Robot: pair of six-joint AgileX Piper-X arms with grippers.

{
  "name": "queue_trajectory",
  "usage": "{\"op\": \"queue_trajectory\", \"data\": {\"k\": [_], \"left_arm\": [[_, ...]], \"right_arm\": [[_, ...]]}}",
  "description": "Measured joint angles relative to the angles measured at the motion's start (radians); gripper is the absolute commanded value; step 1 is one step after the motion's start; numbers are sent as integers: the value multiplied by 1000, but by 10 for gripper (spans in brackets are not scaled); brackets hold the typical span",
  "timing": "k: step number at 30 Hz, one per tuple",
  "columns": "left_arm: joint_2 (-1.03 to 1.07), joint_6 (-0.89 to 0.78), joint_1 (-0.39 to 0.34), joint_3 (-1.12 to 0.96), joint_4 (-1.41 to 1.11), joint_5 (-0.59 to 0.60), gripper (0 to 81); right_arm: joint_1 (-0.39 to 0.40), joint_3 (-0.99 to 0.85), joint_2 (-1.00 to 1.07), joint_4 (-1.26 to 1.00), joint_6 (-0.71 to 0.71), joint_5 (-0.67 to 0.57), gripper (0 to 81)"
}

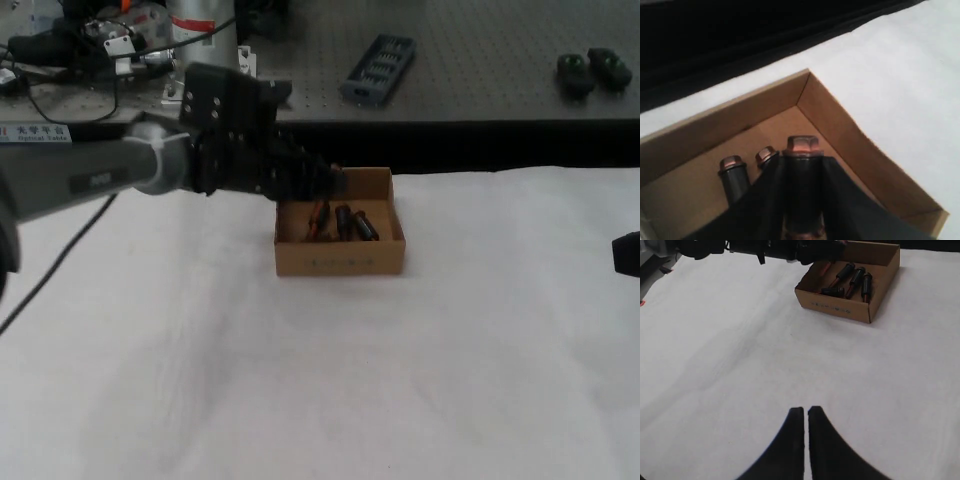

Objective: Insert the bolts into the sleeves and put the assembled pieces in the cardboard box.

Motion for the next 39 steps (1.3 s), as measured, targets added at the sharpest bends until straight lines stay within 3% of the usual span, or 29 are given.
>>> {"op": "queue_trajectory", "data": {"k": [5, 12, 15, 21, 23, 25, 28, 29, 35, 39], "left_arm": [[10, 49, 0, -10, 44, -32, 20], [10, 67, 0, -21, 43, -42, 334], [10, 69, 0, -22, 43, -42, 390], [1, 69, 0, -27, 65, -45, 389], [-12, 69, 0, -27, 93, -45, 350], [-24, 69, 0, -27, 135, -45, 262], [-82, 69, 0, -27, 239, -45, 40], [-107, 69, 0, -27, 282, -45, 3], [-275, 154, 14, -33, 611, -6, 7], [-359, 225, 14, -21, 734, -1, 7]], "right_arm": [[0, 0, 0, 0, 0, 0, 27], [0, 0, 0, -2, 0, 0, 27], [-2, 0, 0, -2, 0, 0, 27], [-2, 0, 0, -2, 0, 0, 27], [-2, 0, 0, -2, 0, 1, 27], [-2, 0, -4, -2, 0, 1, 27], [-2, 0, -22, -2, 0, 3, 27], [-2, 0, -22, -2, 0, 3, 27], [-2, -3, -160, 4, 0, 20, 27], [-2, -8, -264, 66, 0, 101, 27]]}}
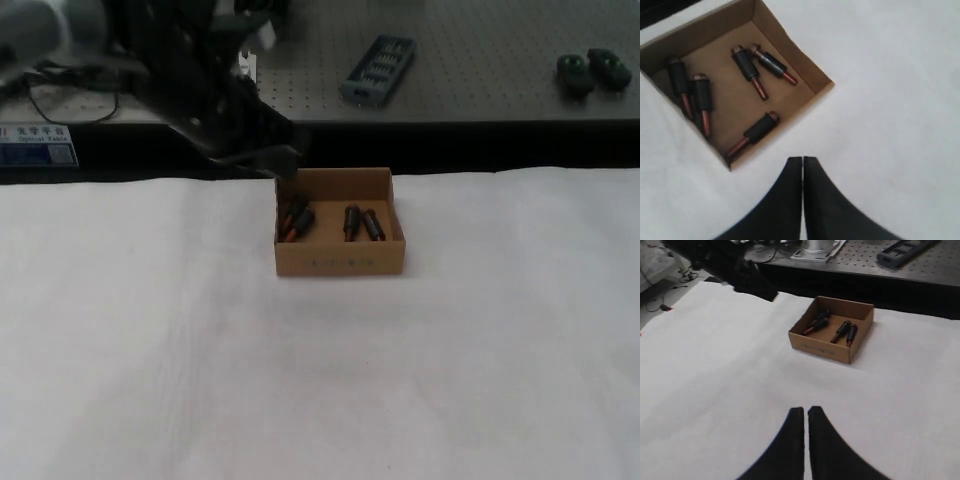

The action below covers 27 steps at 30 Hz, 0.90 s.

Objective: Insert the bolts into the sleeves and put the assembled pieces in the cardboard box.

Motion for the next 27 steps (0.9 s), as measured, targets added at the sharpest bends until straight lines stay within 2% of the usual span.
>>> {"op": "queue_trajectory", "data": {"k": [3, 6, 11, 14, 17, 20, 23, 26, 27], "left_arm": [[-112, 63, 1, 62, 83, 0, 7], [-373, 91, 1, 281, 114, 0, 7], [-613, 65, -12, 554, 90, 0, 7], [-858, -11, -58, 848, -5, 2, 7], [-1142, -176, -119, 1151, -191, 6, 7], [-1212, -356, -132, 1265, -287, 7, 7], [-1262, -436, -134, 1367, -368, 7, 7], [-1315, -544, -134, 1492, -454, -2, 7], [-1326, -578, -134, 1530, -474, -6, 7]], "right_arm": [[0, 0, -68, 82, 0, 56, 27], [0, 0, -131, 191, 5, 91, 27], [0, 6, -154, 253, 88, 97, 27], [0, 43, -154, 245, 137, 99, 27], [0, 124, -152, 222, 176, 98, 27], [0, 200, -152, 196, 201, 99, 27], [0, 321, -152, 140, 260, 101, 27], [0, 428, -152, 26, 349, 90, 27], [0, 487, -152, -75, 395, 75, 27]]}}
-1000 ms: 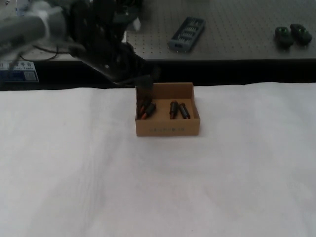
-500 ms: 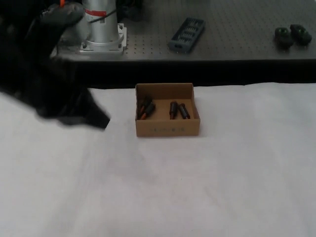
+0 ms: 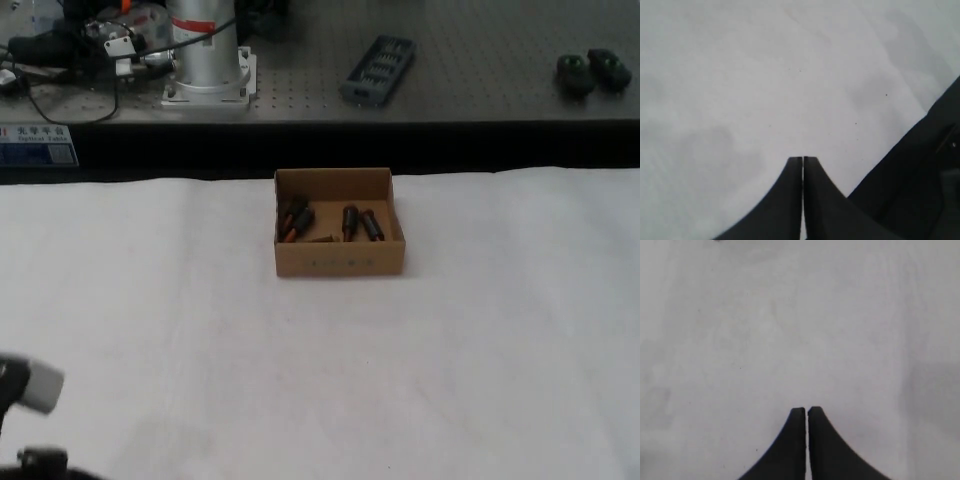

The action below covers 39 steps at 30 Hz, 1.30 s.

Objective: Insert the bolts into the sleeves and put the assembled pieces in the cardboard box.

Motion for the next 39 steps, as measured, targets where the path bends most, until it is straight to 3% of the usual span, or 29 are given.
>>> {"op": "queue_trajectory", "data": {"k": [5, 21, 39], "left_arm": [[-12, -121, -2, 108, -41, -8, 7], [-12, -192, -2, 227, -54, -9, 7], [-20, -215, -2, 217, 145, -22, 7]], "right_arm": [[0, 131, 0, -193, 119, -33, 27], [0, 348, 0, -236, 313, -59, 27], [0, 359, 0, -213, 322, -59, 27]]}}
